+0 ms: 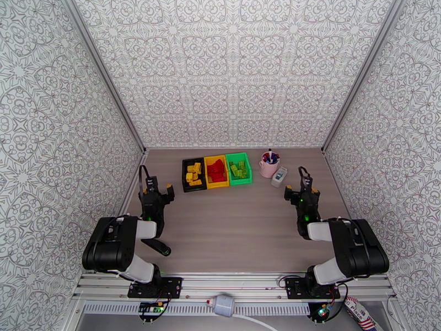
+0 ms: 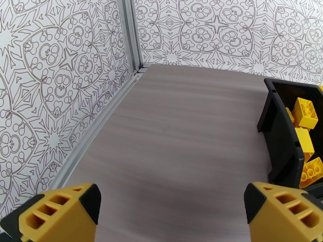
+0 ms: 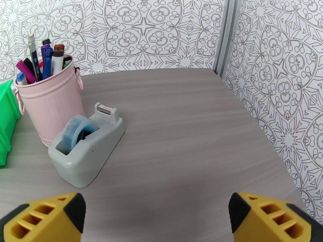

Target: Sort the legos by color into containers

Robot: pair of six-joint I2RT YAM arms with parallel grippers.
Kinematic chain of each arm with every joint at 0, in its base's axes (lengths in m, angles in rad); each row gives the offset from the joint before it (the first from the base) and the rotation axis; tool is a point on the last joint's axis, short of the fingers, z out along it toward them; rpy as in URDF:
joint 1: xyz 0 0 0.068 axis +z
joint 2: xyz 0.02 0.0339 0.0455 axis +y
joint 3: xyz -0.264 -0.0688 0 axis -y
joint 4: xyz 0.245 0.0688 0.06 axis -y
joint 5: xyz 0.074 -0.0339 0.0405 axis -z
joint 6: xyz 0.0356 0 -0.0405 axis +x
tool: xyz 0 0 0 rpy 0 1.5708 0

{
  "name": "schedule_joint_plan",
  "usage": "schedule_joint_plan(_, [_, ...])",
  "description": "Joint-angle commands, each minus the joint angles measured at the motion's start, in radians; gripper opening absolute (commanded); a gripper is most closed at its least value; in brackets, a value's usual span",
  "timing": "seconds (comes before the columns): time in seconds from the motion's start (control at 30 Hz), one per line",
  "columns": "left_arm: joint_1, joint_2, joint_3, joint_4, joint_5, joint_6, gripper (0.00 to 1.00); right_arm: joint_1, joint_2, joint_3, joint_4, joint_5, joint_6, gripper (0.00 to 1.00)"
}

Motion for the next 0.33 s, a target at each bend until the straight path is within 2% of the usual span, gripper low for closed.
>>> schedule_joint_plan(0.0, [0.003,-0.012,0.004,-0.019,0.016,-0.016,0.99,-0.006,0.001,0.015,0.006,-0.051,-0.015,0.99])
schedule_joint_plan(0.07, [0.001,-0.011,0.006,-0.02,0.014,-0.014,0.99,-0.013,0.004,0.032,-0.026,-0.192,-0.061,0.99])
schedule_joint_plan(0.13, [-0.003,-0.009,0.009,-0.023,0.01,-0.011,0.99,-0.054,0.009,0.057,-0.069,-0.271,-0.037,0.99])
schedule_joint_plan(0.3, [-0.006,-0.009,0.01,-0.022,0.003,-0.008,0.99,-0.063,-0.004,0.033,-0.034,-0.287,-0.042,0.99])
